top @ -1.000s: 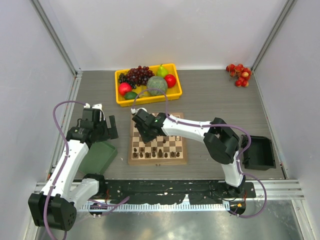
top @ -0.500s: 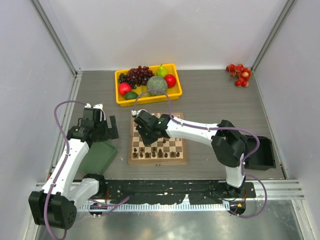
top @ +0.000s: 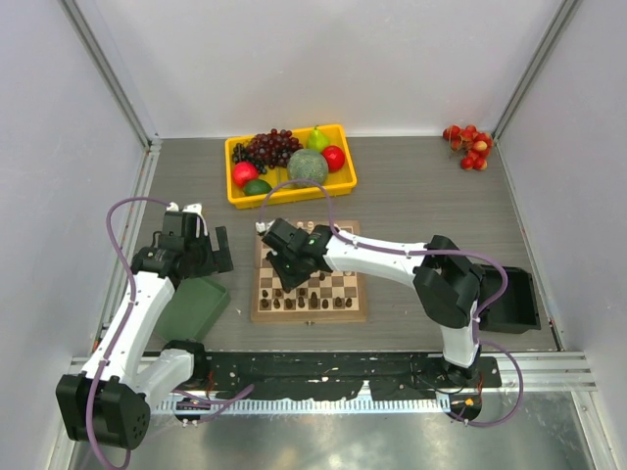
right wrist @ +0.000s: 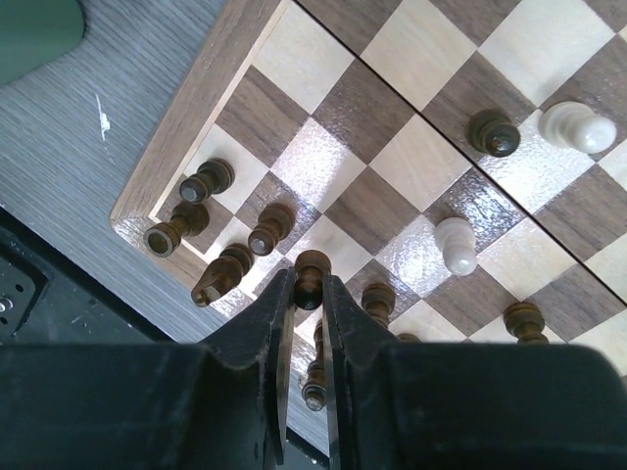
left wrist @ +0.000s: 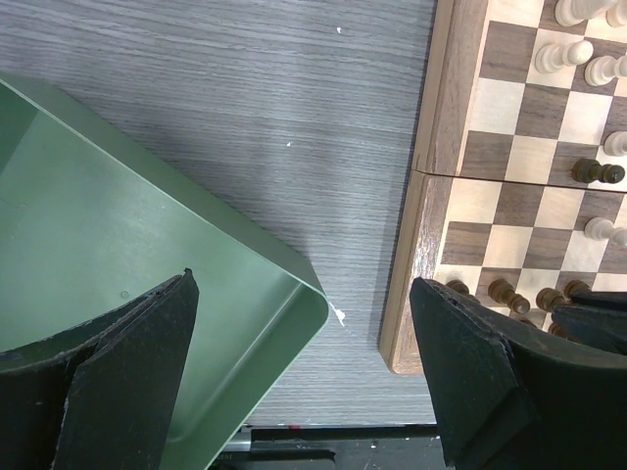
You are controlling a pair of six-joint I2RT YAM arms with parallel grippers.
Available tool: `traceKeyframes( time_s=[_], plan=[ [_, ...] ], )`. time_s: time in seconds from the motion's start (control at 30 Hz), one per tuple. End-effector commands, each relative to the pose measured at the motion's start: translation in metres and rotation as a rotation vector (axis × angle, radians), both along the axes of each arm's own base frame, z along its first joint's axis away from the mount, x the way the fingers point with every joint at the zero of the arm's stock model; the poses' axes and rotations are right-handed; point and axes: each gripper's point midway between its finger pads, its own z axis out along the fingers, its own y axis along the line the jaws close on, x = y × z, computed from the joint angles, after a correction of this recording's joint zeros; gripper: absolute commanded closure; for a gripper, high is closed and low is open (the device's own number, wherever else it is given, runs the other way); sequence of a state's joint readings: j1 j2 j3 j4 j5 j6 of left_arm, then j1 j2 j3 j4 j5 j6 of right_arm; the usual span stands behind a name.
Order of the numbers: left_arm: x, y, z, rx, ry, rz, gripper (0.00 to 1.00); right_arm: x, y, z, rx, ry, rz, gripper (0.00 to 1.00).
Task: Set up the chess pieces on the board
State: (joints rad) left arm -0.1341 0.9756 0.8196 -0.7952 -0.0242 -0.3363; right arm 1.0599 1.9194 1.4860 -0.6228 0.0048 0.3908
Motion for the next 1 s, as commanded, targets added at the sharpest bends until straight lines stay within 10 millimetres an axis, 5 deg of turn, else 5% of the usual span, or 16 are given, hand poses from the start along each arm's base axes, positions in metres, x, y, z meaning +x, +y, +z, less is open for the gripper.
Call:
traceKeyframes(
  time_s=[0.0, 0.63, 0.97],
  plan=[
    [0.008, -0.003, 0.004, -0.021, -0.033, -0.004, 0.03, -0.007, 0.008, 0.007, 0.02, 0.012, 0.047, 0.88],
    [0.008, -0.003, 0.002, -0.021, -0.028, -0.003, 0.04, 0.003, 0.0, -0.004, -0.047, -0.023, 0.004, 0.85],
    [0.007, -0.009, 0.002, -0.046, -0.022, -0.024, 0.04, 0.002, 0.004, 0.0, -0.018, -0.027, 0.02, 0.68]
  ],
)
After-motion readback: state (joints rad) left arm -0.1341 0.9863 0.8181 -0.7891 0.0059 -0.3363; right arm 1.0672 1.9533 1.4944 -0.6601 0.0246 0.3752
